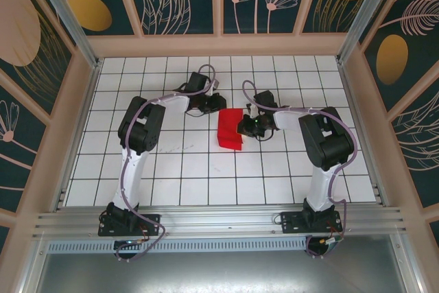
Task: Fold a paper plane with a square sheet of paper (fold left side to right side)
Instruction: First fold the square sheet of paper in half at the center of the table, then hold the square sheet of paper at the center of the table.
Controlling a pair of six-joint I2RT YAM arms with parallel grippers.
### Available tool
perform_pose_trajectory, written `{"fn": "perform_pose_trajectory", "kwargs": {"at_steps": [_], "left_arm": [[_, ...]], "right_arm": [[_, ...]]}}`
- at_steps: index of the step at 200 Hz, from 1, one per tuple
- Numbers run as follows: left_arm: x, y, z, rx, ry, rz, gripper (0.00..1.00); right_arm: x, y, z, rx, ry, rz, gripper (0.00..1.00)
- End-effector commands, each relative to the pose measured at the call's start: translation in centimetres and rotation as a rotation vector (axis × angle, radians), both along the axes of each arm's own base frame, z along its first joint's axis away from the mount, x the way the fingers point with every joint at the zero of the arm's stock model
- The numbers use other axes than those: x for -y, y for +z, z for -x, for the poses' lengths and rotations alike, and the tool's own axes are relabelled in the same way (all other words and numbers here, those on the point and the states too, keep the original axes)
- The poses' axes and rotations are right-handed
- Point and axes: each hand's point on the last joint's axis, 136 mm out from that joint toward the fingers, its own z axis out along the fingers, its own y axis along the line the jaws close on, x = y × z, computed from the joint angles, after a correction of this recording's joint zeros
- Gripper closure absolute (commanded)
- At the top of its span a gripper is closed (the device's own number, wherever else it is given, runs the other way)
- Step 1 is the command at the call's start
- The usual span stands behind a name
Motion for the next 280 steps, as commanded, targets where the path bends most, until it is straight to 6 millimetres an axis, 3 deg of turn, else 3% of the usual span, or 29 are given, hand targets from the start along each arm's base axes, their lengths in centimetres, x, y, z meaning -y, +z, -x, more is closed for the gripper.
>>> {"fn": "perform_pose_trajectory", "kwargs": {"at_steps": [1,31,50,76,92,122,162,209,239,280], "left_arm": [[-4.1,-0.3,-5.3,0.15,0.123,-0.106,0.8],[-4.5,2.1,-5.3,0.2,0.121,-0.106,0.78],[-4.5,4.5,-4.0,0.232,0.111,-0.068,0.79],[-4.2,6.5,0.4,0.234,0.057,0.009,0.79],[-3.0,6.5,3.6,0.203,-0.003,0.053,0.79],[-0.6,5.3,7.4,0.136,-0.077,0.104,0.79],[1.4,2.8,8.6,0.08,-0.116,0.104,0.79],[1.5,0.0,9.4,0.018,-0.121,0.064,0.79],[1.0,-1.6,10.0,-0.015,-0.114,0.029,0.79],[0.5,-2.7,10.1,-0.027,-0.108,-0.019,0.79]], "right_arm": [[3.4,-5.8,3.8,-0.156,-0.008,0.211,0.89],[3.3,-5.7,3.7,-0.154,-0.008,0.209,0.89],[3.1,-5.6,3.6,-0.151,-0.01,0.196,0.89],[2.8,-5.3,3.4,-0.144,-0.015,0.179,0.89],[2.7,-5.4,3.4,-0.146,-0.013,0.18,0.89],[2.4,-5.5,3.4,-0.149,-0.013,0.173,0.89],[2.1,-5.2,3.1,-0.143,-0.012,0.158,0.89],[1.5,-4.6,2.8,-0.132,-0.01,0.124,0.89],[0.4,-2.6,1.7,-0.079,-0.004,0.056,0.88],[0.3,3.4,-2.1,0.064,-0.039,-0.035,0.85]]}}
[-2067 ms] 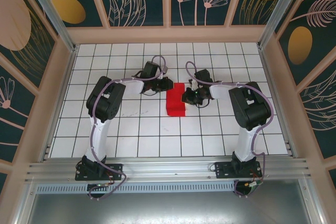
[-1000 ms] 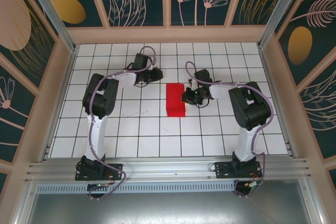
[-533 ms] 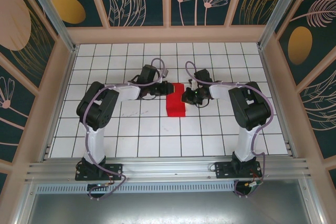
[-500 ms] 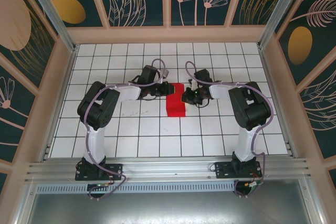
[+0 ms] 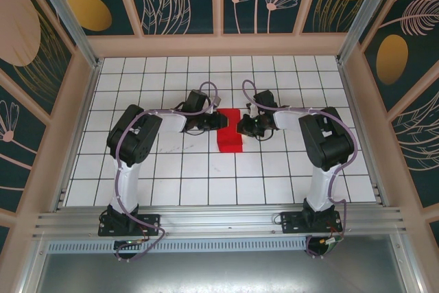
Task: Fold a paper plane with a square sheet of paper (fold left side to right side)
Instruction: Hold the square sheet of paper at the center of the table, then first fold the square sheet of paper in half at the center of the table.
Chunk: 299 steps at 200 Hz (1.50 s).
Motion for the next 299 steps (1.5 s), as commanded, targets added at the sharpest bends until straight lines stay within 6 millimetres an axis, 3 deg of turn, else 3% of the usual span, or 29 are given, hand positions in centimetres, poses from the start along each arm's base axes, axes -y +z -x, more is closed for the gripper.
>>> {"fn": "perform_pose_trajectory", "kwargs": {"at_steps": [1,16,54,84,130,154,175,212,224,252,299], "left_arm": [[-0.5,-2.9,0.8,-0.049,0.001,-0.073,0.79],[-0.6,-3.1,0.8,-0.054,0.003,-0.076,0.79],[-0.5,-3.0,0.7,-0.05,0.006,-0.077,0.79],[-0.5,-2.9,0.7,-0.044,0.007,-0.076,0.79],[-0.4,-2.5,0.7,-0.033,-0.001,-0.07,0.79],[-0.2,-0.7,0.4,0.01,-0.013,-0.053,0.76],[0.0,2.1,0.2,0.067,-0.018,-0.016,0.74],[0.8,5.3,1.7,0.088,-0.063,0.094,0.72],[1.2,5.3,2.4,0.074,-0.083,0.117,0.71],[1.9,3.3,3.8,0.026,-0.111,0.102,0.72],[1.5,1.6,4.7,-0.004,-0.111,0.065,0.72]], "right_arm": [[0.5,2.9,-2.0,0.057,-0.036,-0.023,0.85],[0.2,4.0,-3.2,0.08,-0.04,-0.063,0.84],[-2.1,4.0,-6.0,0.087,-0.016,-0.121,0.85],[-2.2,2.2,-7.2,0.056,-0.038,-0.101,0.85],[-2.3,-0.8,-6.7,-0.014,-0.027,-0.075,0.86],[-1.0,-2.2,-6.1,-0.038,-0.044,-0.002,0.86],[-0.3,-3.1,-5.4,-0.064,-0.053,0.024,0.86],[0.2,-3.8,-5.0,-0.078,-0.057,0.051,0.86],[0.3,-3.9,-5.0,-0.077,-0.057,0.056,0.86],[0.2,-3.8,-5.1,-0.077,-0.057,0.057,0.87],[0.3,-3.9,-5.1,-0.081,-0.055,0.067,0.87]]}}
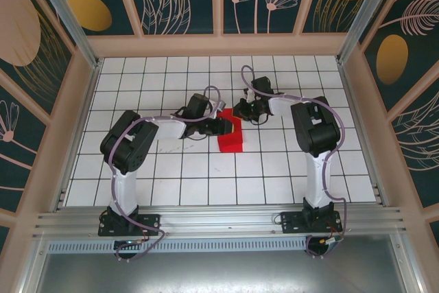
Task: Fold a paper plane with a square sheet of paper (fold left side to right side)
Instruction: First fold the square sheet of paper in half at the center of the table.
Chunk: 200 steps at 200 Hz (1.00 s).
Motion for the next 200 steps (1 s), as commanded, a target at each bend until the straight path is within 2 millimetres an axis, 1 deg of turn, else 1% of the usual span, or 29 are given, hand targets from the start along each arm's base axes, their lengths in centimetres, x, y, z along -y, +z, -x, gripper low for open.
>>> {"fn": "perform_pose_trajectory", "kwargs": {"at_steps": [1,34,71,115,161,200], "left_arm": [[-0.1,-1.1,0.6,-0.023,-0.015,-0.004,0.72],[-0.4,-2.3,1.4,-0.046,-0.028,-0.038,0.72],[-1.1,-3.6,1.8,-0.055,-0.023,-0.085,0.72],[-1.3,-4.3,2.4,-0.059,-0.044,-0.11,0.74],[-1.7,-5.3,4.3,-0.064,-0.107,-0.167,0.77],[-2.1,-5.3,6.0,-0.063,-0.146,-0.181,0.79]], "right_arm": [[1.9,-3.9,2.3,-0.117,-0.012,0.125,0.87],[2.0,-3.8,2.3,-0.115,-0.013,0.135,0.87],[2.1,-4.0,2.4,-0.118,-0.012,0.141,0.87],[2.2,-4.1,2.5,-0.123,-0.012,0.146,0.87],[2.3,-4.2,2.4,-0.13,-0.017,0.153,0.87],[2.3,-4.5,2.6,-0.139,-0.018,0.16,0.87]]}}
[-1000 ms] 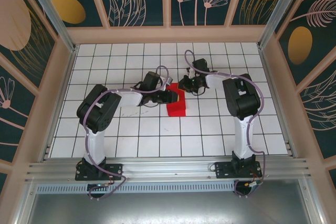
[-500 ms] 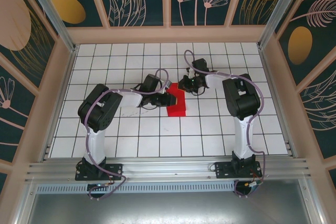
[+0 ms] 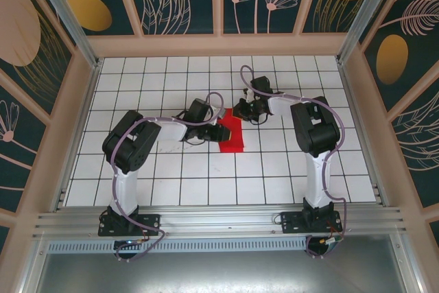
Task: Fold a paper plane with a square sheet of paper (fold left side to right side)
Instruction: First fold the square sheet of paper in half at the center of the table, then hold the square sheet of paper at the center of the table.
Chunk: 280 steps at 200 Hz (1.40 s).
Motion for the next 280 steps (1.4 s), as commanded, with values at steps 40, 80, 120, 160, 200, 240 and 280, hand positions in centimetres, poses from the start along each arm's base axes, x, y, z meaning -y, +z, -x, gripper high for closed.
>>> {"fn": "perform_pose_trajectory", "kwargs": {"at_steps": [40,80,120,160,200,240,280], "left_arm": [[-2.1,-2.6,6.0,-0.125,-0.076,-0.085,0.8],[-2.4,-2.6,8.1,-0.147,-0.104,-0.076,0.81],[-2.5,-2.5,9.7,-0.164,-0.131,-0.076,0.81],[-2.6,-1.4,10.5,-0.166,-0.129,-0.041,0.81],[-1.7,4.0,7.8,-0.076,-0.105,0.046,0.81],[-3.4,6.8,0.2,-0.029,0.075,0.096,0.8],[-3.1,5.1,-6.4,0.016,0.171,0.035,0.8]], "right_arm": [[2.4,-4.5,2.5,-0.138,-0.023,0.14,0.87],[2.4,-4.6,2.6,-0.14,-0.024,0.144,0.87],[2.4,-4.6,2.5,-0.141,-0.021,0.146,0.87],[2.4,-4.7,2.5,-0.14,-0.018,0.143,0.87],[1.9,-4.0,2.2,-0.12,-0.005,0.117,0.87],[0.7,-1.6,1.1,-0.045,0.011,0.041,0.84],[0.3,-0.5,0.6,-0.015,0.018,0.019,0.83]]}}
